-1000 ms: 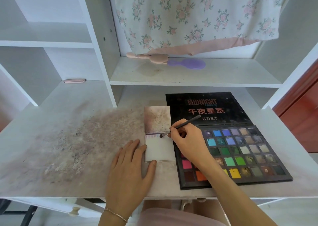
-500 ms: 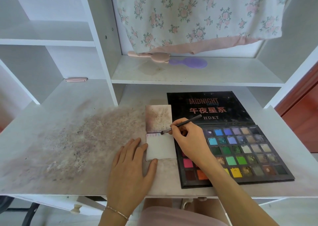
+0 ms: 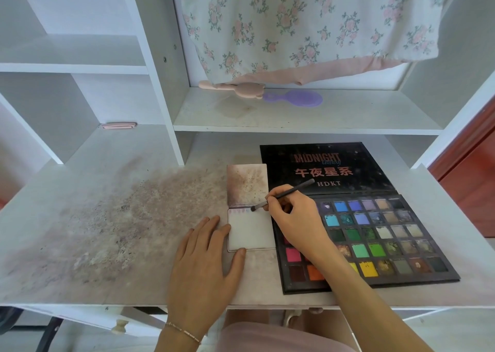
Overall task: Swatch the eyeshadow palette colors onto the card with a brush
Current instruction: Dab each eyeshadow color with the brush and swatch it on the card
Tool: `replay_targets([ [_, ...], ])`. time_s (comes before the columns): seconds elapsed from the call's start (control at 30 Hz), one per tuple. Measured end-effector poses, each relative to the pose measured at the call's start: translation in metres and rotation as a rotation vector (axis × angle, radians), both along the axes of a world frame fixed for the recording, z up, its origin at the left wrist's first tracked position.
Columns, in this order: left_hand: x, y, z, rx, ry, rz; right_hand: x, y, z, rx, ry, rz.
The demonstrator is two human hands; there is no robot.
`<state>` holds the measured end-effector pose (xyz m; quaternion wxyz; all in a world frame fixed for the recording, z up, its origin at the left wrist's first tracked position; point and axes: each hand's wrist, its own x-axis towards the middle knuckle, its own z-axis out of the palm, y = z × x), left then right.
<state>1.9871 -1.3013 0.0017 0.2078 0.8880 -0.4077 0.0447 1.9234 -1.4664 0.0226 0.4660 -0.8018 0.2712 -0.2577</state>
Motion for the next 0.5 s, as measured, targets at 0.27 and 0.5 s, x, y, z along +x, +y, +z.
replay_targets([
  [0.27, -0.0006, -0.0002, 0.0017, -0.002, -0.002, 0.006, 0.0007, -0.0015, -0.0021, -0.006, -0.056, -0.033],
  [0.5, -0.0002, 0.0006, -0.0001, 0.003, 0.063, 0.014, -0.0067, -0.0091, 0.0053, 0.146, -0.251, -0.065],
])
